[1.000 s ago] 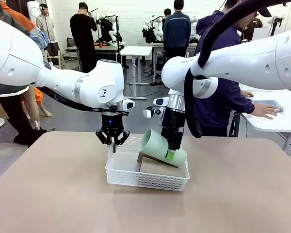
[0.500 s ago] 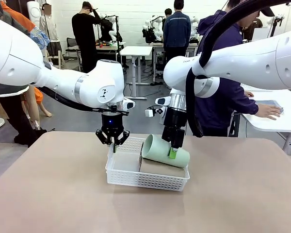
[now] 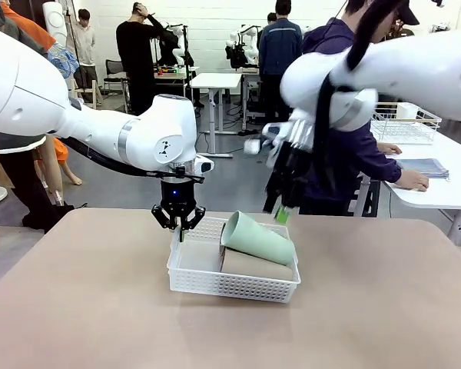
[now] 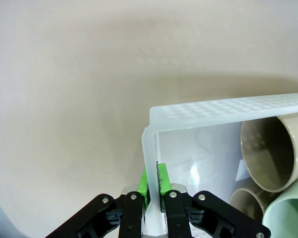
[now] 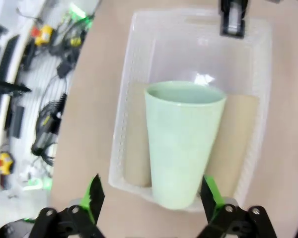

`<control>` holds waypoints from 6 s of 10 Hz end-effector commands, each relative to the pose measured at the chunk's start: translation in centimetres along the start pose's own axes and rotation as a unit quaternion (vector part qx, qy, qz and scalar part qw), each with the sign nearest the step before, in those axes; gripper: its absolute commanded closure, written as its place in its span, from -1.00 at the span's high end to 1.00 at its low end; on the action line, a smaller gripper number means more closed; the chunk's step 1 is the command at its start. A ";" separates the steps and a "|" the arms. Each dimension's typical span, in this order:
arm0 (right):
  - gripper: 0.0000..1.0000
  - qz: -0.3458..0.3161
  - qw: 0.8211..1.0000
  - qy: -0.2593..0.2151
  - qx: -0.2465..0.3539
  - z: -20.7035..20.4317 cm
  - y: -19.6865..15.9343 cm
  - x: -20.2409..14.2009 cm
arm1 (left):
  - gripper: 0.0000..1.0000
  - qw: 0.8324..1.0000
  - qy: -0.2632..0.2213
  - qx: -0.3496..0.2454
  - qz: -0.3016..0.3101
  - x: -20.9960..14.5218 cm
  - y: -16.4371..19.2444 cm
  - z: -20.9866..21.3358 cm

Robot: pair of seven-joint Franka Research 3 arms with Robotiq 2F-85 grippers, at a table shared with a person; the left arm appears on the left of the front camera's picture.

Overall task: Clean and organize the cups into the basket.
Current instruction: Pick up the Reusable plastic cup from the right side of the table and stack it inside the Organizing basket in the center of the table, then move the Organizing basket back to the left side of the table.

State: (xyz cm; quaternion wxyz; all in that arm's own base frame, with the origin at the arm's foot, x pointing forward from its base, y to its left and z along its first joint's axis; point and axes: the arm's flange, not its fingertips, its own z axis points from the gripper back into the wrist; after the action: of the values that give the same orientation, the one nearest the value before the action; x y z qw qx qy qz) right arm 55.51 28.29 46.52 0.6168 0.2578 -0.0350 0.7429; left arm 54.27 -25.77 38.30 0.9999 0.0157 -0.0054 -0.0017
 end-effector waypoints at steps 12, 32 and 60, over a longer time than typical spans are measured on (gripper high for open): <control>1.00 0.029 0.907 -0.365 -0.207 8.5 20.5 -30.6 | -1.00 1.000 -0.001 0.001 -0.001 -0.1 0.0 0.2; 1.00 -0.401 0.740 -0.540 -0.013 9.6 22.3 -45.2 | -1.00 1.000 -0.001 0.001 -0.001 -0.1 0.0 0.2; 1.00 -0.512 0.643 -0.545 0.168 8.2 30.4 -50.4 | -0.87 0.994 0.001 0.095 0.043 2.2 29.2 -1.7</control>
State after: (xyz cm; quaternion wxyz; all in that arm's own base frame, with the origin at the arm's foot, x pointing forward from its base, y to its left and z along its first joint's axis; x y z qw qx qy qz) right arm 35.32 -27.30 40.23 0.7169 0.6892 -0.1015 0.0266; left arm 55.68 3.15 37.73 0.9962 0.0823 0.0034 0.0268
